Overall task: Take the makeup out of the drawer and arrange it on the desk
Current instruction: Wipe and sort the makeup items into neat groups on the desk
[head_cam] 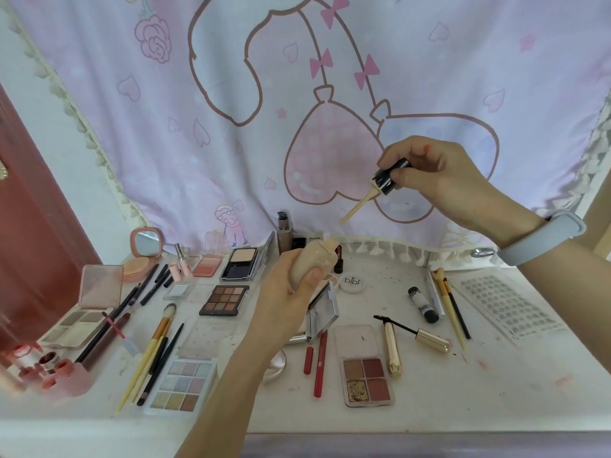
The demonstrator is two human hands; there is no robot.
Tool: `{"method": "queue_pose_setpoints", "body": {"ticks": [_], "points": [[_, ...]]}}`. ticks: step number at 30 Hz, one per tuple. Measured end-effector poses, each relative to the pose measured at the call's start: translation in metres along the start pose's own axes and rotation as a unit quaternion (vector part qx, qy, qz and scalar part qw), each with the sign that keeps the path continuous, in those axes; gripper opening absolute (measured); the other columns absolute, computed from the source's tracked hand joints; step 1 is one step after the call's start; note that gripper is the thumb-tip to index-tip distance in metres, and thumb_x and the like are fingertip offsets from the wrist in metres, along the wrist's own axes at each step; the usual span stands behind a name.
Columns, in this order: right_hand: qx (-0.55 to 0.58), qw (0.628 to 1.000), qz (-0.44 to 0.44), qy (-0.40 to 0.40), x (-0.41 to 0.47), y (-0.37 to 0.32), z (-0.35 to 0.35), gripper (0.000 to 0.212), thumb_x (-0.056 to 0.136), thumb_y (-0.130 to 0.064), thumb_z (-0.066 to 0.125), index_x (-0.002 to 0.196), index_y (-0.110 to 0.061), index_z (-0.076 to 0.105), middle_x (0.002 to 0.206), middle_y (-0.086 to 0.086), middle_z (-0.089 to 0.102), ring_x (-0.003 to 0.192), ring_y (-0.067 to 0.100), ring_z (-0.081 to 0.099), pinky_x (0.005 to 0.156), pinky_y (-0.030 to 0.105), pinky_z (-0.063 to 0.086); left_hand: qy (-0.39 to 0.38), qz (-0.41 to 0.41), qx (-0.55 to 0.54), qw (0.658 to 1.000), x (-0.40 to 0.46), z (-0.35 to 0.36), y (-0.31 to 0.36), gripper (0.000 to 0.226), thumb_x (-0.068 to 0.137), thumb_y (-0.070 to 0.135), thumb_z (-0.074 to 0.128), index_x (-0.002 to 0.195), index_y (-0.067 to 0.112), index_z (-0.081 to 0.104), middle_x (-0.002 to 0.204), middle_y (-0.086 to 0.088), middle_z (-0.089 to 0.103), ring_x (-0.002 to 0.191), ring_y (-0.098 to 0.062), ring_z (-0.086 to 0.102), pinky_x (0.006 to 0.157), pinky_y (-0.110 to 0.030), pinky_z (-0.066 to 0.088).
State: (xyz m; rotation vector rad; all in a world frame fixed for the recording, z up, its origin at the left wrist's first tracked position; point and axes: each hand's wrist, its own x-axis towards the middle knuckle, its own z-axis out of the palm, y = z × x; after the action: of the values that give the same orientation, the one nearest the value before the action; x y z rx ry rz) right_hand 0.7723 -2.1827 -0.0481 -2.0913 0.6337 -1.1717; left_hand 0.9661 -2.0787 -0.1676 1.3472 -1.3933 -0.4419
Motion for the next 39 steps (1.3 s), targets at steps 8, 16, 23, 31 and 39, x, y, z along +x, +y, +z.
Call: {"method": "queue_pose_setpoints", "body": {"ticks": [8,16,23,31,39], "points": [[0.311,0.918,0.207,0.137,-0.019,0.051,0.000,0.013,0.090,0.002,0.048,0.088,-0.005,0.059,0.083,0.010,0.065,0.066,0.015,0.064,0.057,0.015,0.052,0.072,-0.105,-0.185,0.974,0.016,-0.006,0.003,0.013,0.086,0.018,0.061,0.099,0.019,0.059,0.091,0.007,0.067,0.073,0.007,0.063,0.062,-0.007,0.047],[0.446,0.802,0.370,0.143,-0.052,0.103,0.004,0.021,0.095,-0.010,0.046,0.096,0.007,0.057,0.080,0.018,0.067,0.063,0.018,0.069,0.051,0.019,0.054,0.032,-0.163,-0.244,0.955,0.055,0.012,0.010,0.020,0.083,0.013,0.065,0.103,0.010,0.066,0.102,-0.008,0.070,0.093,-0.017,0.067,0.087,-0.030,0.052],[0.424,0.827,0.355,0.103,-0.057,0.123,-0.005,0.026,0.099,-0.012,0.035,0.096,0.003,0.055,0.081,0.015,0.059,0.057,0.017,0.064,0.048,0.018,0.050,-0.023,-0.167,-0.135,0.976,0.099,0.053,-0.003,0.032,0.081,0.021,0.069,0.110,0.010,0.065,0.097,0.003,0.069,0.090,-0.012,0.065,0.081,-0.024,0.052],[0.222,0.919,0.326,0.014,-0.063,0.144,-0.002,0.019,0.097,-0.003,0.037,0.102,-0.007,0.054,0.091,0.010,0.058,0.078,0.014,0.065,0.065,0.015,0.054,-0.073,-0.145,-0.014,0.987,0.123,0.091,-0.026,0.015,0.078,0.022,0.072,0.076,0.026,0.059,0.074,0.009,0.061,0.066,-0.007,0.057,0.057,-0.009,0.046],[-0.041,0.971,0.235,0.031,-0.066,0.167,0.001,0.015,0.089,-0.011,0.056,0.091,-0.026,0.052,0.097,0.006,0.062,0.091,0.015,0.062,0.081,0.018,0.045,-0.125,-0.147,0.095,0.977,0.131,0.116,-0.045,0.024,0.078,0.021,0.069,0.066,0.017,0.048,0.066,0.004,0.052,0.056,-0.006,0.046,0.044,-0.010,0.035]]}}
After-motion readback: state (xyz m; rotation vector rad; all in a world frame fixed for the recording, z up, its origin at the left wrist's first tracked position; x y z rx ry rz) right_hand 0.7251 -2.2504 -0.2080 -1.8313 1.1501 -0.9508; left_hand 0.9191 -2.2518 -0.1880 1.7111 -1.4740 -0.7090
